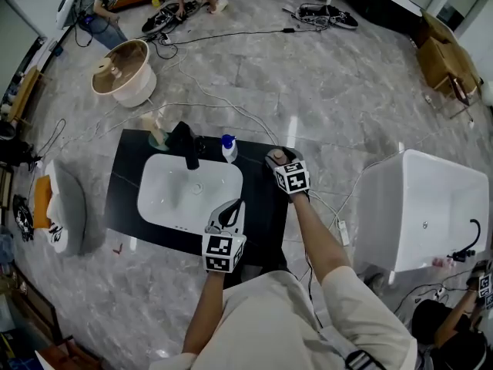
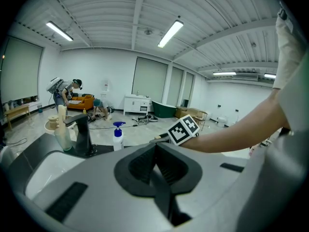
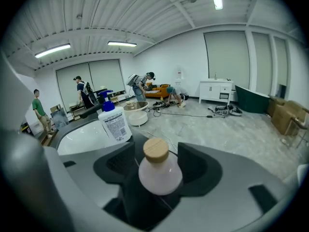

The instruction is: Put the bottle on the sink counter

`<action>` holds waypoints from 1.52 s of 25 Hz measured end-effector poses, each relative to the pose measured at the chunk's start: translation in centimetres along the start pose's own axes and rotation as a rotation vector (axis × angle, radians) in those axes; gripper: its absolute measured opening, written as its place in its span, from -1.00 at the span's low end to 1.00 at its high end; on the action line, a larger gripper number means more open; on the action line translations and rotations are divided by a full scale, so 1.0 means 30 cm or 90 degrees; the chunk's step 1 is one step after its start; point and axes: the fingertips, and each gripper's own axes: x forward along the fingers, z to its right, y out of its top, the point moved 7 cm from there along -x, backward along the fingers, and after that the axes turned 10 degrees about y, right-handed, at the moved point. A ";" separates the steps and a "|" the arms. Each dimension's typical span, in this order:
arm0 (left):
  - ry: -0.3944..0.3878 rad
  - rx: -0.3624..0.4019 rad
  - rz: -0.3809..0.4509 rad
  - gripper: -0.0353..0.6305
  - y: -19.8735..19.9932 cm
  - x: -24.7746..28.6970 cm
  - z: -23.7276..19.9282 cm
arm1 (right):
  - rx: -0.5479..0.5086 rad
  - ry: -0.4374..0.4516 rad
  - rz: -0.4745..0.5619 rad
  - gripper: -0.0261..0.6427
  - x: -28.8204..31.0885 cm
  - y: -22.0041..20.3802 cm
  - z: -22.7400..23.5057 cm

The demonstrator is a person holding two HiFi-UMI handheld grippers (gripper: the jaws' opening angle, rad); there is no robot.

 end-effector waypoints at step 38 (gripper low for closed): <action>-0.094 0.015 0.030 -0.88 -0.081 -0.046 -0.114 | 0.120 -0.179 0.155 -0.09 -0.519 -0.148 -0.519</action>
